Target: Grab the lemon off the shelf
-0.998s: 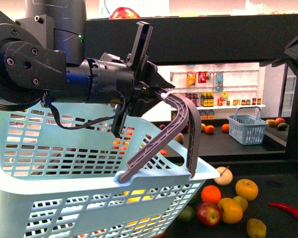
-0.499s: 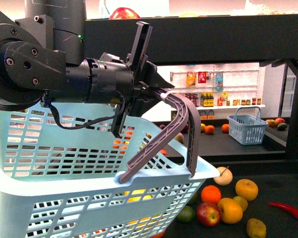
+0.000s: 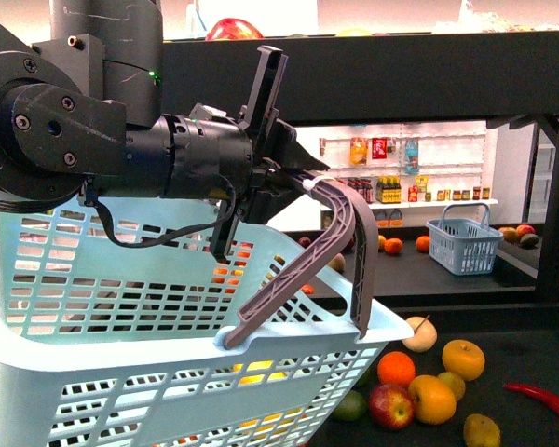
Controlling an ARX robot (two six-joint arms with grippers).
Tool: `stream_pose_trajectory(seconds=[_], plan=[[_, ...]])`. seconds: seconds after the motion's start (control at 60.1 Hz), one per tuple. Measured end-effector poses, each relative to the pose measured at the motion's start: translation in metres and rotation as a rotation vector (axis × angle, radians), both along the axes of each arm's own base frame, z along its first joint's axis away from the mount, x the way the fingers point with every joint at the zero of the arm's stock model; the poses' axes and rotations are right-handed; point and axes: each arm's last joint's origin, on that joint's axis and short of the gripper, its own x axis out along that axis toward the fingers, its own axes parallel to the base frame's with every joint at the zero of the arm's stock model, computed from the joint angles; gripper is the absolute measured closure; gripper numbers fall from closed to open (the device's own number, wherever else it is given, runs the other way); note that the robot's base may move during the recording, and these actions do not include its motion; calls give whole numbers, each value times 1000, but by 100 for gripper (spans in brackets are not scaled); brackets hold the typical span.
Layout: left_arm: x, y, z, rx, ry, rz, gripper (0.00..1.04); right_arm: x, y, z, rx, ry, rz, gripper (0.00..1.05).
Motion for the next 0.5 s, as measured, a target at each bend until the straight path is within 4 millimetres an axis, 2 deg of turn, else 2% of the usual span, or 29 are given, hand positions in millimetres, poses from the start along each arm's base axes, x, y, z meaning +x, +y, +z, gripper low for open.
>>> stream_pose_trajectory(seconds=[0.133, 0.499], plan=[[0, 0, 0, 0, 1, 1, 96, -5, 0, -8, -4, -8, 0, 103], [0, 0, 0, 0, 2, 0, 96, -15, 0, -25, -5, -9, 0, 102]])
